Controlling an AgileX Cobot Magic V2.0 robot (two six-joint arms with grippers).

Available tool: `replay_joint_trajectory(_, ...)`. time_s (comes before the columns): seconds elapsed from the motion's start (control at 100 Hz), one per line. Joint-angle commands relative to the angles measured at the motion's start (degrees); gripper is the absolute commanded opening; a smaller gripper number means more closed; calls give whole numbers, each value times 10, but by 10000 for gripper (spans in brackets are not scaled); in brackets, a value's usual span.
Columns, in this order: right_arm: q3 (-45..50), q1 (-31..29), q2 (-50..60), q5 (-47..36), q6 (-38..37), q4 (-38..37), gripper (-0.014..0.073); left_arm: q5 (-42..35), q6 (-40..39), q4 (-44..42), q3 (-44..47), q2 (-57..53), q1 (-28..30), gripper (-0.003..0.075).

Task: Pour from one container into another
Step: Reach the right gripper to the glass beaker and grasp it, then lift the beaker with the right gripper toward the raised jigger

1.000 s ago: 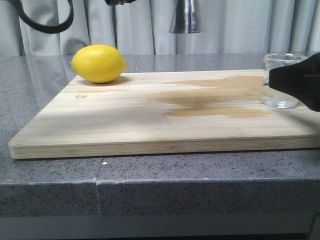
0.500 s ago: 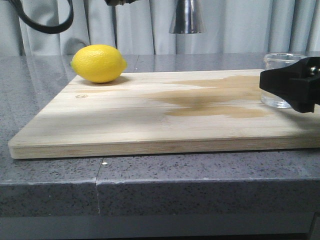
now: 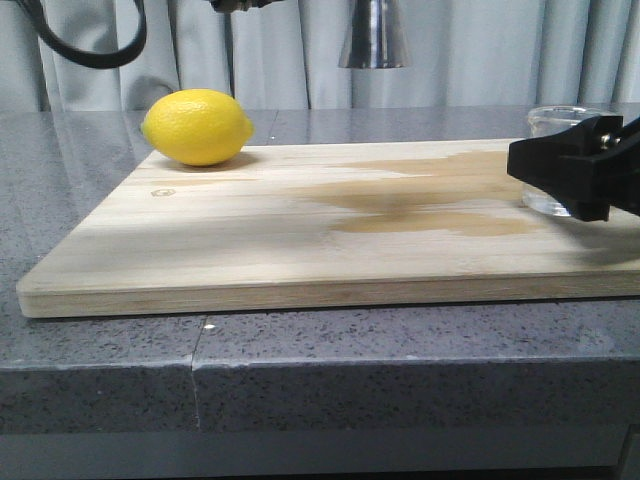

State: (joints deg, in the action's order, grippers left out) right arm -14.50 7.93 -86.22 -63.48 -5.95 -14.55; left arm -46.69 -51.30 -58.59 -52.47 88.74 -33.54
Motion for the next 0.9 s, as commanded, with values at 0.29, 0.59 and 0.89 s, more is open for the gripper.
replay_joint_trajectory(0.29,-12,-1,11,-44,6,5,255,-33,-5,26,-17,-26,-2,133)
replay_joint_trajectory(0.59,-18,-1,29,-77,6,-1,255,-33,-5,26,-17,-24,-2,133)
replay_joint_trajectory(0.89,-105,-1,88,22,6,-63,255,-33,-5,26,-17,-24,-2,133)
